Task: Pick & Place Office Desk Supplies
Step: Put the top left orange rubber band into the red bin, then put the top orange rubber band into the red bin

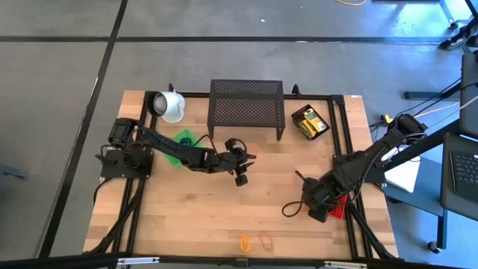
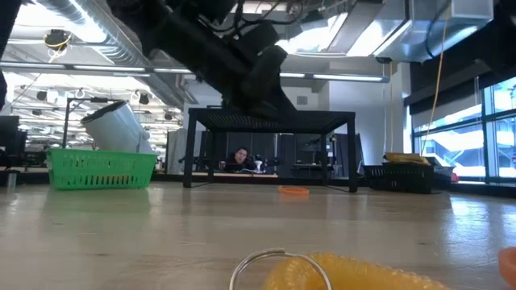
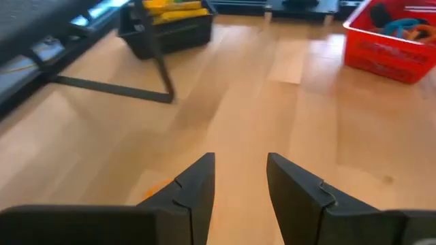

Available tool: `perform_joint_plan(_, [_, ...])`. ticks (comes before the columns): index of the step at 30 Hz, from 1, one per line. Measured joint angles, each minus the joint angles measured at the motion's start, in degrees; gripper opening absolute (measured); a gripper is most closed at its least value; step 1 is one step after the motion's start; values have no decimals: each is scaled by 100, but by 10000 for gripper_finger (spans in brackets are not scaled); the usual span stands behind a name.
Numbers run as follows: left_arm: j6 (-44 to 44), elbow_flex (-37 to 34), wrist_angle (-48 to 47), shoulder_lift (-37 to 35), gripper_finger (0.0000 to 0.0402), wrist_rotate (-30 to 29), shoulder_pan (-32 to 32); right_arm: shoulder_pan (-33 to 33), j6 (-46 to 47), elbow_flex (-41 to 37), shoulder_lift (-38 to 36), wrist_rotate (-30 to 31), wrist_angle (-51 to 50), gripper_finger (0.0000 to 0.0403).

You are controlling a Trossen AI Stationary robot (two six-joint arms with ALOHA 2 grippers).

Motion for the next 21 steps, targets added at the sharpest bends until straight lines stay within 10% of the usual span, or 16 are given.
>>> perform_joint_plan(8, [64, -8, 88, 320, 144, 133, 4, 72, 356, -413, 0, -132, 10, 22])
perform_joint_plan(21, [274, 0, -191, 317, 151, 1033, 347, 72, 347, -415, 0, -59, 17, 169])
